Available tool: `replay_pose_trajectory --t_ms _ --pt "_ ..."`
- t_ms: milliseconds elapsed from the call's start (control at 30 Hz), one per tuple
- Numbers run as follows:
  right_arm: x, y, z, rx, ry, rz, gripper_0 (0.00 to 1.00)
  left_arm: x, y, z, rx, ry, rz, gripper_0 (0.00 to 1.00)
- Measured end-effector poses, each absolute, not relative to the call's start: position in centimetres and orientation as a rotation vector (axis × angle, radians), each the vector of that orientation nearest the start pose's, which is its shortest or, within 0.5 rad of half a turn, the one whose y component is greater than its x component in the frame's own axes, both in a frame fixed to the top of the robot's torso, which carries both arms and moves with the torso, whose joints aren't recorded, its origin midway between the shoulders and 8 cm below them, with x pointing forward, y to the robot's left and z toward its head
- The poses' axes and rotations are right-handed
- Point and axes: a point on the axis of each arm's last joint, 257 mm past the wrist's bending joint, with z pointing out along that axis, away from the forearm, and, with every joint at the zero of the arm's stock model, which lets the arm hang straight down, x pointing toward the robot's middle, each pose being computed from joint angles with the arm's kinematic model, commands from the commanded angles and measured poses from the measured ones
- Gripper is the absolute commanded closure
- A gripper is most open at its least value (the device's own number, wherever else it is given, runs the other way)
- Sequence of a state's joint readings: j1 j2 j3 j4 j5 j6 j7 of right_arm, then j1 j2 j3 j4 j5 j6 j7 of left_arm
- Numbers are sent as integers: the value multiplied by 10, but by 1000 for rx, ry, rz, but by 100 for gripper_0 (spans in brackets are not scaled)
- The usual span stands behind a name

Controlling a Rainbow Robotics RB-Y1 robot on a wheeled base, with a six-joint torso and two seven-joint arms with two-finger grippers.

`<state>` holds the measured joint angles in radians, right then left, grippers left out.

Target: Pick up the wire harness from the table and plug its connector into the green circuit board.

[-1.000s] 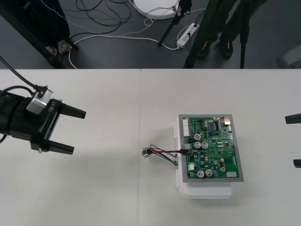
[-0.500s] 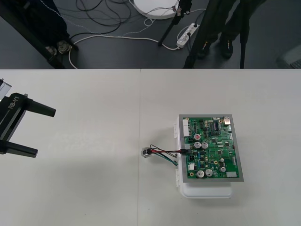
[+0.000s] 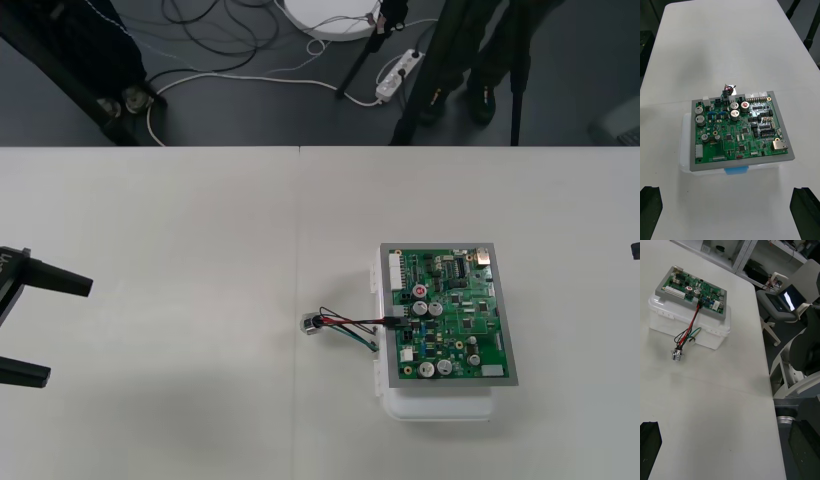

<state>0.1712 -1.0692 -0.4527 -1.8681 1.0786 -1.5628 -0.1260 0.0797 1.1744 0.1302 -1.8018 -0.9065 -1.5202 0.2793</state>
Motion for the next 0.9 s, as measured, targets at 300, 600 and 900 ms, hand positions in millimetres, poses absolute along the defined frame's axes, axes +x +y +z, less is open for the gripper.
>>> replay_pose_trajectory --t_ms 300,600,900 --pt "298 -297 -99 -1615 1519 506 0 264 246 -124 1535 1652 -951 0" --pt "296 -300 -103 -1605 1537 515 0 263 246 -124 1552 1647 -938 0" --pt "290 -308 -112 -1592 1585 536 0 264 246 -125 1600 1581 -899 0"
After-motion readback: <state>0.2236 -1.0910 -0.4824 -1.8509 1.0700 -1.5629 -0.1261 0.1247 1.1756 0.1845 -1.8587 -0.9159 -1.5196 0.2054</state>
